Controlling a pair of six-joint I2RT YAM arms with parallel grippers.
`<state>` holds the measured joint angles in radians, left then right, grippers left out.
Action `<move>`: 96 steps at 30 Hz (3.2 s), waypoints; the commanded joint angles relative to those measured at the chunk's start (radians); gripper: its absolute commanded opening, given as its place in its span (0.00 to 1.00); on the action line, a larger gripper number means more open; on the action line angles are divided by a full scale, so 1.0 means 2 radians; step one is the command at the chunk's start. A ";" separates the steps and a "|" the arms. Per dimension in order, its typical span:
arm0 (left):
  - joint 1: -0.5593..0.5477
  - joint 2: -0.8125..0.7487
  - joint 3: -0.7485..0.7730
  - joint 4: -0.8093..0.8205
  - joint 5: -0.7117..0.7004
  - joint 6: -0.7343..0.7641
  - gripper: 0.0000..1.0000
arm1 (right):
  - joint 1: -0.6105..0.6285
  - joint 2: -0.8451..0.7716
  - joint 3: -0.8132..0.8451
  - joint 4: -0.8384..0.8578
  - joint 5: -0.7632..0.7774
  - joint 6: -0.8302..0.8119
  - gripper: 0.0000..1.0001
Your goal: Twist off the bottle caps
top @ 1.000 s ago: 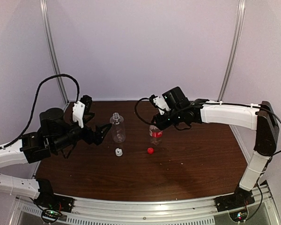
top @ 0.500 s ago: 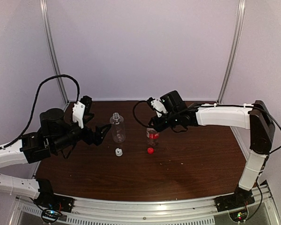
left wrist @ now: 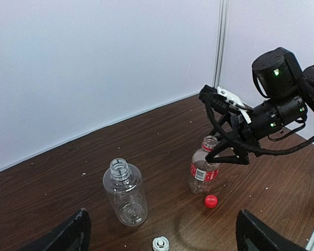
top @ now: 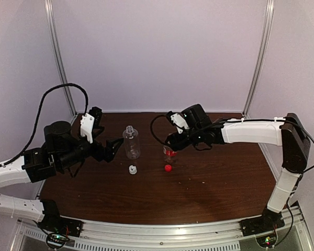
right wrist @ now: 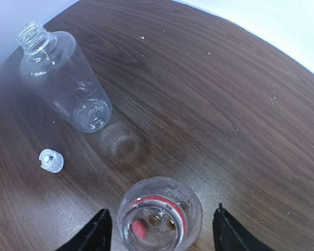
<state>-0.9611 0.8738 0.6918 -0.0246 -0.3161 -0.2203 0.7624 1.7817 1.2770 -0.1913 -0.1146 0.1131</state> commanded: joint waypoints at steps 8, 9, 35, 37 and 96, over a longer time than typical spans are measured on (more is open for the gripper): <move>-0.001 -0.003 0.002 -0.011 -0.019 -0.006 0.98 | -0.002 -0.053 -0.023 0.007 0.002 0.003 0.96; -0.001 -0.004 0.001 -0.011 -0.021 -0.006 0.98 | -0.002 -0.057 -0.024 0.006 0.002 0.003 0.99; 0.029 -0.068 -0.025 -0.038 -0.137 -0.020 0.98 | -0.030 -0.245 -0.074 -0.039 0.061 0.049 1.00; 0.036 -0.079 -0.026 -0.045 -0.144 -0.023 0.98 | -0.037 -0.265 -0.078 -0.045 0.081 0.051 1.00; 0.223 -0.069 0.025 -0.076 0.103 0.062 0.98 | -0.087 -0.430 -0.169 -0.094 0.233 -0.012 1.00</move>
<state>-0.5194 0.7395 0.7479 -0.2390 -0.1364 -0.1089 0.5934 0.9516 0.9482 -0.3710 0.3134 0.0940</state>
